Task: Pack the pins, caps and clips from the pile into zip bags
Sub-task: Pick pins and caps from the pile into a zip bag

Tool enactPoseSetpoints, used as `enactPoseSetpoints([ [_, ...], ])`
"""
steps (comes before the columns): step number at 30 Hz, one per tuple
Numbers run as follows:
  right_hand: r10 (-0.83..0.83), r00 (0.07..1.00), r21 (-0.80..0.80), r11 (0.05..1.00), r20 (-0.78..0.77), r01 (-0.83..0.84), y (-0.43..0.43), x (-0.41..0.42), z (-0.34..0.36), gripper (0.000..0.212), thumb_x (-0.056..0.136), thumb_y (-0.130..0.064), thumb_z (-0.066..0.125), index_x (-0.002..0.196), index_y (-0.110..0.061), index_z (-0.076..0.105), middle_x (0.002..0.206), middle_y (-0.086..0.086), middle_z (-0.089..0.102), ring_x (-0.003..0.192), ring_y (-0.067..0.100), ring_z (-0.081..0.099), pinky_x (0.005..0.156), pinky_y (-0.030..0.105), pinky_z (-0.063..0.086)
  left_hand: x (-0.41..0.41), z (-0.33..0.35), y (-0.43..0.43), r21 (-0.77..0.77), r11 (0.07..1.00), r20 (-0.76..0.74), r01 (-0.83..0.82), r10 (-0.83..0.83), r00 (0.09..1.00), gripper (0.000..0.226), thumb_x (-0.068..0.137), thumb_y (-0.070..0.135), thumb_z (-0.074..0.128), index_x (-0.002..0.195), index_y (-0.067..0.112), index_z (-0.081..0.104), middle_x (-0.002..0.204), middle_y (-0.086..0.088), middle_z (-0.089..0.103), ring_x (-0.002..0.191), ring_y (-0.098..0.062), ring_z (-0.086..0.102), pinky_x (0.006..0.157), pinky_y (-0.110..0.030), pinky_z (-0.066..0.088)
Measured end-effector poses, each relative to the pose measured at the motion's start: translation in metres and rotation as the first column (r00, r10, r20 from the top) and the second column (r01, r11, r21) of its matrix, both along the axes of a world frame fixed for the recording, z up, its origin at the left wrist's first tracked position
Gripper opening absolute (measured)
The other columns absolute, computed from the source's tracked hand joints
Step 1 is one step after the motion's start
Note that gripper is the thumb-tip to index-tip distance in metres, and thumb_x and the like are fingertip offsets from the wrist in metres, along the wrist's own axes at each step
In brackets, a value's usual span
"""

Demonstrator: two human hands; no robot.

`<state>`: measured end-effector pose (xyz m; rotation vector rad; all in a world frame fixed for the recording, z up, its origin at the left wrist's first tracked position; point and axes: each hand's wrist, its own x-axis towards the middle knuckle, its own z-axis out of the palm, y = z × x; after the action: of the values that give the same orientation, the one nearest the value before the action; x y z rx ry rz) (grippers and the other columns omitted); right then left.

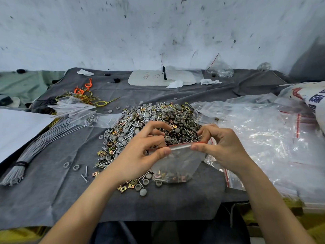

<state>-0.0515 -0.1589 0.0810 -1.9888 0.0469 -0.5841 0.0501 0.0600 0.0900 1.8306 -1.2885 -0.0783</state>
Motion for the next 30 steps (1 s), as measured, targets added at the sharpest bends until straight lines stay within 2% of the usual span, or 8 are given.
enactPoseSetpoints([
  [5, -0.019, 1.000, 0.010, 1.000, 0.014, 0.019, -0.004, 0.000, -0.002, 0.035, 0.054, -0.038, 0.079, 0.057, -0.011, 0.057, 0.082, -0.005, 0.063, 0.088, 0.002, 0.059, 0.079, 0.013, 0.044, 0.004, 0.001, 0.008, -0.033, 0.999, 0.000, 0.011, -0.011, 1.000, 0.024, 0.091, 0.035, 0.061, 0.073, 0.021, 0.059, 0.134, 0.002, 0.048, 0.121, -0.014, 0.054, 0.099, -0.026, 0.043],
  [8, -0.012, 1.000, 0.029, 1.000, 0.026, 0.012, -0.004, 0.001, -0.002, 0.032, 0.055, -0.039, 0.078, 0.057, -0.015, 0.057, 0.077, -0.010, 0.064, 0.087, 0.005, 0.060, 0.078, 0.015, 0.046, 0.006, 0.000, 0.008, -0.081, 0.997, -0.018, -0.017, 0.015, 1.000, 0.039, 0.089, 0.038, 0.057, 0.066, 0.006, 0.055, 0.125, -0.003, 0.051, 0.111, -0.017, 0.058, 0.094, -0.028, 0.045],
  [14, 0.127, 0.992, 0.350, 0.930, -0.028, -0.109, -0.003, 0.002, -0.005, 0.023, 0.057, -0.042, 0.077, 0.073, -0.027, 0.068, 0.081, -0.008, 0.072, 0.078, 0.009, 0.066, 0.068, 0.020, 0.053, 0.004, -0.008, -0.005, -0.176, 0.981, -0.222, -0.081, 0.040, 0.974, 0.040, 0.087, 0.036, 0.061, 0.062, 0.011, 0.042, 0.101, -0.007, 0.059, 0.093, -0.015, 0.057, 0.078, -0.019, 0.043],
  [17, 0.178, 0.951, 0.296, 0.950, -0.255, -0.098, 0.010, 0.002, -0.035, 0.030, 0.069, -0.026, 0.077, 0.098, -0.030, 0.069, 0.093, -0.011, 0.073, 0.087, 0.003, 0.068, 0.076, 0.017, 0.051, 0.002, -0.018, -0.012, -0.242, 0.960, -0.364, -0.142, 0.046, 0.930, 0.046, 0.091, 0.047, 0.059, 0.067, 0.010, 0.047, 0.096, 0.001, 0.068, 0.083, -0.003, 0.059, 0.073, -0.014, 0.043],
  [19, 0.145, 0.943, 0.288, 0.956, -0.299, -0.056, 0.019, -0.001, -0.055, 0.018, 0.083, -0.006, 0.069, 0.095, -0.019, 0.072, 0.085, -0.006, 0.074, 0.076, 0.005, 0.067, 0.073, 0.016, 0.051, -0.001, -0.030, -0.015, -0.260, 0.953, -0.484, -0.155, 0.010, 0.875, 0.042, 0.090, 0.052, 0.060, 0.083, 0.011, 0.055, 0.102, -0.009, 0.069, 0.088, -0.017, 0.065, 0.079, -0.023, 0.050],
  [22, 0.085, 0.967, 0.411, 0.911, -0.241, 0.022, 0.024, -0.008, -0.060, 0.021, 0.089, -0.001, 0.061, 0.083, -0.014, 0.076, 0.079, 0.002, 0.075, 0.073, 0.007, 0.069, 0.068, 0.016, 0.053, -0.011, -0.047, -0.014, -0.164, 0.981, -0.571, -0.104, -0.009, 0.821, 0.035, 0.084, 0.023, 0.070, 0.116, 0.017, 0.055, 0.114, -0.004, 0.070, 0.108, -0.018, 0.068, 0.092, -0.033, 0.054],
  [25, 0.027, 0.992, 0.480, 0.877, -0.120, 0.034, 0.030, -0.007, -0.046, 0.014, 0.084, -0.013, 0.065, 0.080, -0.018, 0.077, 0.078, 0.001, 0.075, 0.073, 0.008, 0.071, 0.063, 0.014, 0.052, -0.024, -0.057, -0.016, -0.074, 0.994, -0.539, -0.085, 0.032, 0.842, 0.040, 0.086, 0.017, 0.069, 0.124, 0.020, 0.058, 0.121, 0.002, 0.069, 0.115, -0.010, 0.065, 0.100, -0.032, 0.051],
  [30, 0.092, 0.996, 0.514, 0.853, 0.016, -0.088, 0.049, -0.005, -0.032, 0.017, 0.073, -0.036, 0.067, 0.086, -0.030, 0.077, 0.083, -0.002, 0.076, 0.077, 0.008, 0.072, 0.062, 0.014, 0.052, -0.035, -0.051, 0.004, -0.150, 0.970, -0.615, -0.193, 0.062, 0.786, 0.027, 0.095, 0.021, 0.051, 0.117, 0.016, 0.066, 0.106, 0.009, 0.075, 0.096, -0.004, 0.070, 0.066, -0.018, 0.057],
])
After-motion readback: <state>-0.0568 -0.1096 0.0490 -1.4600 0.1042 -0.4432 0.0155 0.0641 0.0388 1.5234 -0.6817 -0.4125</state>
